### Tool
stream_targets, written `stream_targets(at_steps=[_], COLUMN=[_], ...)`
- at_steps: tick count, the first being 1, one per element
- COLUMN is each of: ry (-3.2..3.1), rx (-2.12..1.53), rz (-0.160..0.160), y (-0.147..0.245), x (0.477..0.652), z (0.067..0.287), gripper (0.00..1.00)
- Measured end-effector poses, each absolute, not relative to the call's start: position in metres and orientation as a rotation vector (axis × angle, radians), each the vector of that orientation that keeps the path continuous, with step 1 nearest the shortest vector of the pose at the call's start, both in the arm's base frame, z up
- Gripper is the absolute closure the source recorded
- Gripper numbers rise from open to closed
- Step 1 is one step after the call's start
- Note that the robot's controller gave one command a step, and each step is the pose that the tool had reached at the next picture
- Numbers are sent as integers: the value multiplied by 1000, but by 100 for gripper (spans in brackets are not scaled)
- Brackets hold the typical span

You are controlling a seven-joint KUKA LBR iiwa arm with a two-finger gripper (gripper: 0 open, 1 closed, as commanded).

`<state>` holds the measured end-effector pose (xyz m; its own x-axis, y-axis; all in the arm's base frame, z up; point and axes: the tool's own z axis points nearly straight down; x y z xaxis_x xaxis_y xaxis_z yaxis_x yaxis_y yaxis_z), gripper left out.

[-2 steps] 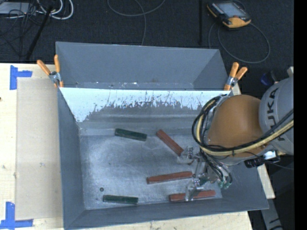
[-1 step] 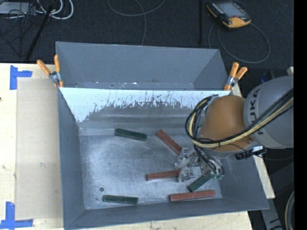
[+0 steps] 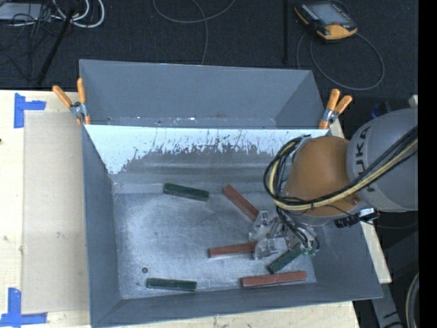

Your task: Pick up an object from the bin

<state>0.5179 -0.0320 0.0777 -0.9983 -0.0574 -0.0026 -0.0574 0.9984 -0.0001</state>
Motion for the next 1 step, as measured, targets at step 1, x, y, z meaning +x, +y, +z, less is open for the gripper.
stream_targets(at_steps=[1], ry=[3136], rx=[-174], rz=[0], y=[-42], x=[541], z=[218], gripper=[100])
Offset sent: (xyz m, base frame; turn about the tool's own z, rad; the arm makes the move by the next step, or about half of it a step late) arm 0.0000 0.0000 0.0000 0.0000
